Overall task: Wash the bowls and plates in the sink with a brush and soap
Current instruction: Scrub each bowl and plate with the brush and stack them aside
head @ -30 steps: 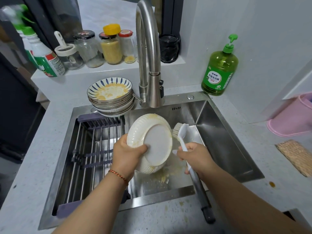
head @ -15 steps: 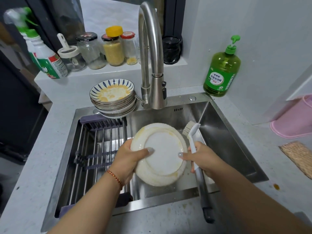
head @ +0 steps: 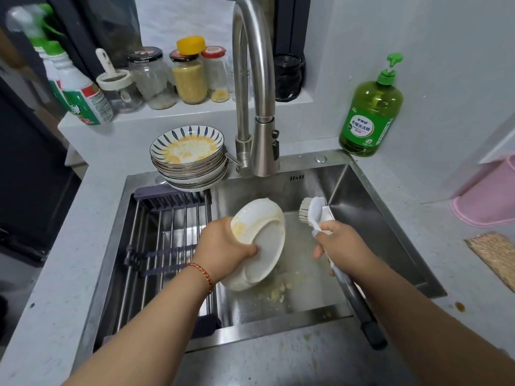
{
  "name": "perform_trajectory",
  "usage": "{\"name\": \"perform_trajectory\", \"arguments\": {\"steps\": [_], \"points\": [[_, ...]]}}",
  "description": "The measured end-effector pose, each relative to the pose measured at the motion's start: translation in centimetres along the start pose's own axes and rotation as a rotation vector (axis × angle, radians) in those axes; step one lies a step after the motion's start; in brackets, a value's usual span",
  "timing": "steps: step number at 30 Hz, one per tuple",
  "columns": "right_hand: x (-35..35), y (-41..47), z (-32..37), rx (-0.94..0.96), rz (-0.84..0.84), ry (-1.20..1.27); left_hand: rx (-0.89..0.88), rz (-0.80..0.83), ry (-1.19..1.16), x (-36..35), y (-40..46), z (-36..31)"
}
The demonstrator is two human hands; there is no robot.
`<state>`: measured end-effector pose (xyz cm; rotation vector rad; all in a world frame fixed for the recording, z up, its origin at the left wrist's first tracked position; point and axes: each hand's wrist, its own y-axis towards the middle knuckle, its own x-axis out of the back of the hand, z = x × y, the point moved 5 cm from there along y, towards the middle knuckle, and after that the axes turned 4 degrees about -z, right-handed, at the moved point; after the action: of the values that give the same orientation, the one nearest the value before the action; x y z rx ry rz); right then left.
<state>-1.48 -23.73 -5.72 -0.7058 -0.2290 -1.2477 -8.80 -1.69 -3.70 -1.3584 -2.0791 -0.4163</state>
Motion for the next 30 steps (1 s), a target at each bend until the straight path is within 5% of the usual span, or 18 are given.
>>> {"name": "perform_trajectory", "arguments": {"steps": [10, 16, 22, 26, 30], "points": [[-3.9, -6.4, 5.4, 0.503, 0.194, -0.558, -0.115, 0.083, 0.193, -1.4, 0.0, -1.1], [-0.7, -2.3, 3.8, 0.253, 0.067, -0.405, -0.176, 0.081, 0.214, -1.3, -0.6, -1.7], [-2.8, -5.9, 5.7, 0.438, 0.150, -0.466, -0.138, 0.072, 0.154, -1.7, -0.3, -1.0], [-0.7, -3.3, 4.8, 0.262, 0.085, -0.396, -0.167, 0.087, 0.162, -1.6, -0.6, -1.1], [-2.3, -6.2, 6.2, 0.386, 0.205, -0.456, -0.168, 0.070, 0.114, -1.9, -0.6, -1.2]]}}
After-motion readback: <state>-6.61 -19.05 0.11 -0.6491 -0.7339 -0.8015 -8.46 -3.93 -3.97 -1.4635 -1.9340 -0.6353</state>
